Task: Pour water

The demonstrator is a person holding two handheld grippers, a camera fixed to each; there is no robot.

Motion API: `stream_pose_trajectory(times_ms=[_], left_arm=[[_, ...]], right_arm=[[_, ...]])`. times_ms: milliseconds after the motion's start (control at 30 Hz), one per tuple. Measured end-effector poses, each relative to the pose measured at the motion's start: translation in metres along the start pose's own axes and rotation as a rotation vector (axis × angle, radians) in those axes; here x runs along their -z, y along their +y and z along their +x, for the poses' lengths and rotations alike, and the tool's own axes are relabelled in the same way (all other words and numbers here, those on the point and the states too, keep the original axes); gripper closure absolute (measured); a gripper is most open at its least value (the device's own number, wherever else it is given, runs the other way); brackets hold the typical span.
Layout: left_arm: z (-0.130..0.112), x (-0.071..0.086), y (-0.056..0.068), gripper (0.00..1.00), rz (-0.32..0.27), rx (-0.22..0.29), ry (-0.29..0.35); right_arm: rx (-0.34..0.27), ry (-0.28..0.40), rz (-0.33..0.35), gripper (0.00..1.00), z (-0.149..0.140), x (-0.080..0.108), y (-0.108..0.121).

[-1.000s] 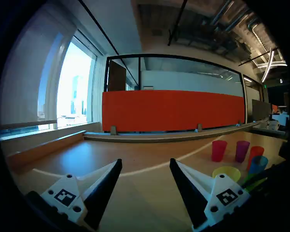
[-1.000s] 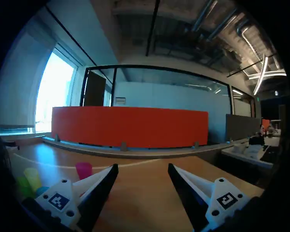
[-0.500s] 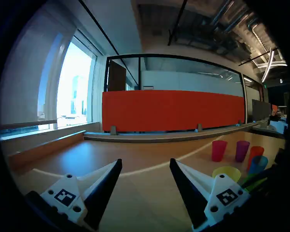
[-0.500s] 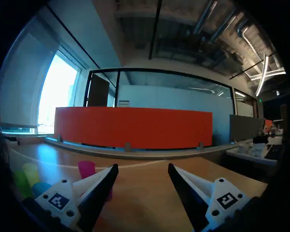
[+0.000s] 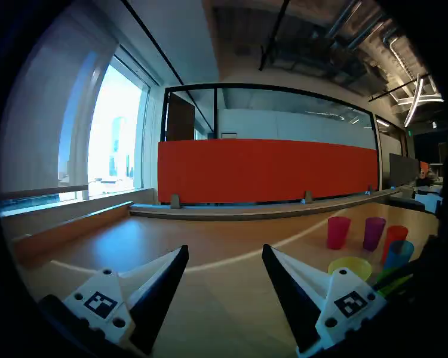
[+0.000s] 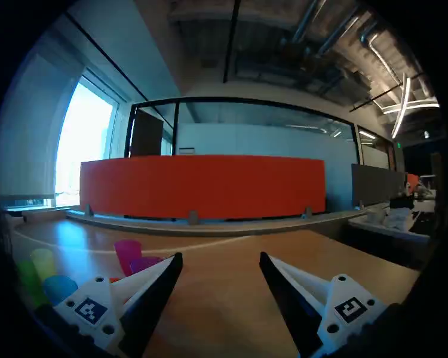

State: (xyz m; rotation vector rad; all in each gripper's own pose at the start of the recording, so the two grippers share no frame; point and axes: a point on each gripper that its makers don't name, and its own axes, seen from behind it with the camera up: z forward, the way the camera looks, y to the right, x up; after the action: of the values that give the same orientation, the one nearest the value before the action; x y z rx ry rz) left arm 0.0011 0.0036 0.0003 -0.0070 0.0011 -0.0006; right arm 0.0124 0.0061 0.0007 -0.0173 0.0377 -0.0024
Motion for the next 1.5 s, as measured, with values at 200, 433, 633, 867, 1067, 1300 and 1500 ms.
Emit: stream_pose_trajectory(times_ms=[200,433,633,867,1067,1300,1500], left_arm=[[0.0001,-0.0003,0.0002,0.09,0.000,0.000,0.000],[0.0000,-0.0003,0.0001,0.09,0.000,0.000,0.000],[0.0001,-0.0002,0.0005,0.09,0.000,0.000,0.000],[0.0000,-0.0003,0.0002,0.09,0.000,0.000,0.000],[0.0001,-0.0004,0.0003,0.09,0.000,0.000,0.000],[0.0000,-0.0006,0.0002,0.09,0.000,0.000,0.000],[0.0002,-0.0006,0.0003,0.09,0.000,0.000,0.000]], right_arm=[[-0.001,-0.013,0.005,0.00,-0.0037,0.0015,-0.0025],[0.001,-0.031,0.008,0.00,-0.0078,0.0008,-0.0041],[-0.001,-0.036,0.008,0.00,-0.0093,0.0000,-0.0046],[-0.001,-0.037,0.007,0.00,-0.0087,0.0004,-0.0047],[-0.001,-0.037,0.007,0.00,-0.0093,0.0008,-0.0047],[-0.003,-0.037,0.007,0.00,-0.0102,0.0008,-0.0042],[-0.002,-0.038,0.007,0.00,-0.0099,0.0007,-0.0043]])
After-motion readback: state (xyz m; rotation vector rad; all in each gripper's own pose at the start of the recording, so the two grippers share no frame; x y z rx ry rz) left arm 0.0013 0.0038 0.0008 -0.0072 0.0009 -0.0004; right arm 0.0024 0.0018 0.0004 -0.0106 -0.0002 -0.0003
